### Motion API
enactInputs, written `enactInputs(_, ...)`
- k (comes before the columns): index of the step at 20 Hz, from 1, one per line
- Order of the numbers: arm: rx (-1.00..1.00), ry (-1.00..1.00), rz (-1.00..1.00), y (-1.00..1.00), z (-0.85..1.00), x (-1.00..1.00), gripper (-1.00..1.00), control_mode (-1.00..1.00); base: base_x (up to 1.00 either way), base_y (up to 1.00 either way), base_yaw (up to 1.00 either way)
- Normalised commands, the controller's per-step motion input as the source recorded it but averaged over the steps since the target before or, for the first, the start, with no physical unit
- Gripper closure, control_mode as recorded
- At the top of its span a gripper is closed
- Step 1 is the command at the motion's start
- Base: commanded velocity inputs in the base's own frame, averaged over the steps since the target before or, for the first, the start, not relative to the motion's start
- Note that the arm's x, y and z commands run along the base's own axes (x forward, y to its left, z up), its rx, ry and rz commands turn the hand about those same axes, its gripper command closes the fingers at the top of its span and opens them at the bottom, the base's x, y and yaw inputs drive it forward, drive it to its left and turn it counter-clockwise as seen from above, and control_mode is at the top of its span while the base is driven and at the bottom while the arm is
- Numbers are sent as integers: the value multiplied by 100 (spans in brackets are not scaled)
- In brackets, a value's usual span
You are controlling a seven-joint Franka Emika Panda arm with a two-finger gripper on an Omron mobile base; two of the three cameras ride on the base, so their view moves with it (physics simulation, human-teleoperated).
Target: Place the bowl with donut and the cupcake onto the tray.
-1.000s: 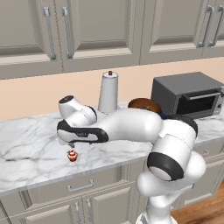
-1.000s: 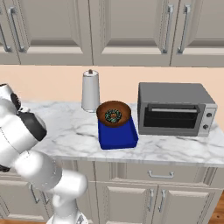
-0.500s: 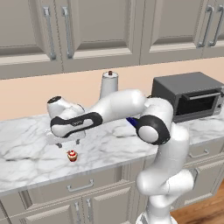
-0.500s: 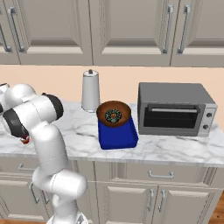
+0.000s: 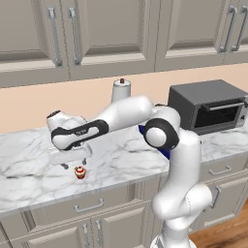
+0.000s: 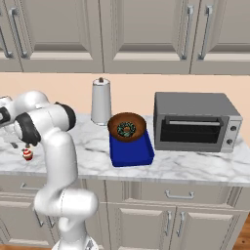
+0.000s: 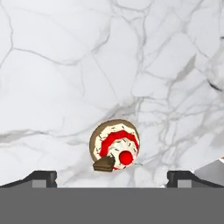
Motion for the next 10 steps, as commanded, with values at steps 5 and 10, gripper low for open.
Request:
enactInputs(5,4,5,-9,-57,3,-23,-100,-100,0,0,0)
enactInputs(10,7,-5,-3,-31,0,-27,-100,-100,0,0,0)
